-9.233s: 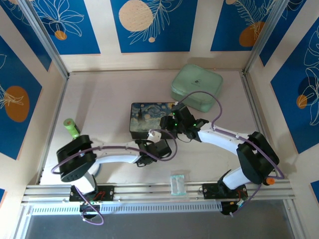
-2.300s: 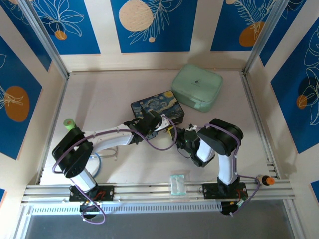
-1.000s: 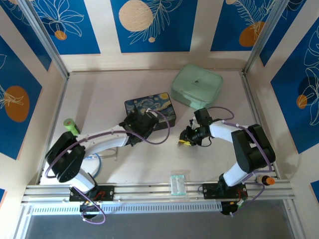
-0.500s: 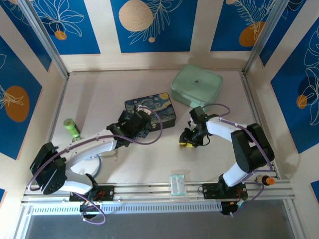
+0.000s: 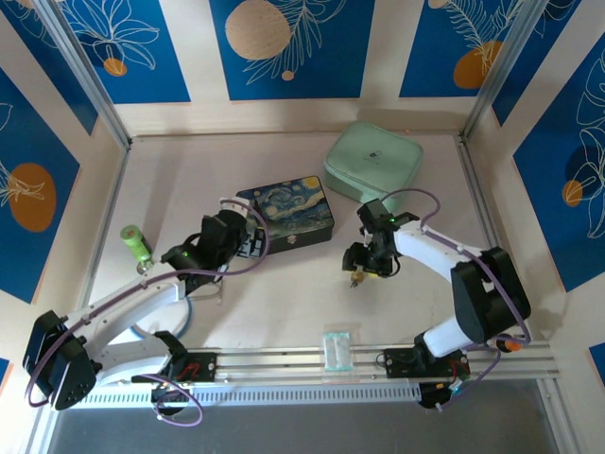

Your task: Unlock the padlock with the key

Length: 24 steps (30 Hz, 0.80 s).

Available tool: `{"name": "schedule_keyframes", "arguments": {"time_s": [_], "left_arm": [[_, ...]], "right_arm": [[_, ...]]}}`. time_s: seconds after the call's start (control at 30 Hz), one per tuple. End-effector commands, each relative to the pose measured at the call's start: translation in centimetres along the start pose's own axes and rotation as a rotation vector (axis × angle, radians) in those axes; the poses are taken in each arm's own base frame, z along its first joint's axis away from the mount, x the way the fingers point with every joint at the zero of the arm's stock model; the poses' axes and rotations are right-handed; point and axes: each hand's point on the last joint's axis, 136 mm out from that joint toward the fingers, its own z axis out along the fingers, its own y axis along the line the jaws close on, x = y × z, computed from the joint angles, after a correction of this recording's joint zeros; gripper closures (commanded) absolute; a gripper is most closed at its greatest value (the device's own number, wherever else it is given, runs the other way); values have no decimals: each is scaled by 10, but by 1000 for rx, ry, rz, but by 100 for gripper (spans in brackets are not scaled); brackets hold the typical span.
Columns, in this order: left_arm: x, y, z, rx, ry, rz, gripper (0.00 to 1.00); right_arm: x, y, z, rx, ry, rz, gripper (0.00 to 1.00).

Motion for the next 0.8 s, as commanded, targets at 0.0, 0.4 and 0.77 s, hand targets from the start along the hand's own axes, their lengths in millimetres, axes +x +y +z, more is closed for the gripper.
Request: {"name": "schedule_keyframes", "arguments": {"time_s": [0.0, 0.4, 0.77], "left_arm": [[1, 27, -2, -95, -41, -63, 0], [18, 118, 18, -387, -210, -20, 1], [39, 159, 60, -415, -261, -46, 0]], "right_arm": [[-22, 13, -34, -40, -139, -57, 23], [-102, -76, -130, 226, -920, -39, 1], [-113, -139, -114, 204, -1260, 62, 3]]}}
